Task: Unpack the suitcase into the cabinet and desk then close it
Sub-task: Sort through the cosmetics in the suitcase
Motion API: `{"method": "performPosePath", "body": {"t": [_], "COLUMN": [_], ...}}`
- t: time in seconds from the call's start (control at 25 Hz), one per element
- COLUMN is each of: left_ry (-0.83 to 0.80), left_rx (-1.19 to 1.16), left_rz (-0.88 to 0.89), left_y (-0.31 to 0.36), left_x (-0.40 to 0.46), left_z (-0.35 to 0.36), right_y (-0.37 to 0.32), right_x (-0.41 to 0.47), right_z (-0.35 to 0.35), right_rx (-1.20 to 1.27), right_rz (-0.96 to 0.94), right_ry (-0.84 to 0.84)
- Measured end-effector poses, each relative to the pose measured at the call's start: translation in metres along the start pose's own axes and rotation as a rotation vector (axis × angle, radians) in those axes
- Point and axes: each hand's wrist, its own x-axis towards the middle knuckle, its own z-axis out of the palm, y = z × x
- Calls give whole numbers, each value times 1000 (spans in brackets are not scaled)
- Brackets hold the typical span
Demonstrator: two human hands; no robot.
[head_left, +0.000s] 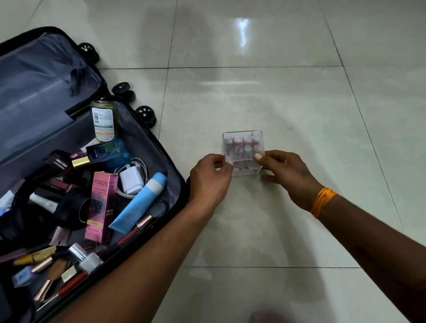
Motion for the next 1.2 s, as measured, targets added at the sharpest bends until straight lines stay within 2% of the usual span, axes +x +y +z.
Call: {"method": "performPosePath", "body": {"t": [0.2, 0.36, 0.52, 0.68, 0.88, 1.2], "left_ry": [3, 48, -34, -130, -174, -210], "left_rx": [-174, -410, -514, -590, -580, -547], "left_rz": [23, 9, -80, -30, -25, -94], "left_y": [6, 33, 84, 137, 241, 451], "left_x": [-9, 5, 30, 39, -10, -181], "left_z": [0, -1, -36, -102, -178, -261], "right_y": [-16, -38, -95, -170, -292, -494], "right_x": [-4, -4, 8, -1, -60, -243], "right_z": [0, 11, 20, 33, 23, -52], "right_rx": [223, 465, 504, 423, 493, 595], "right_rz": [82, 32, 7, 5, 21, 117], "right_ry": [21, 93, 132, 97, 102, 159]}}
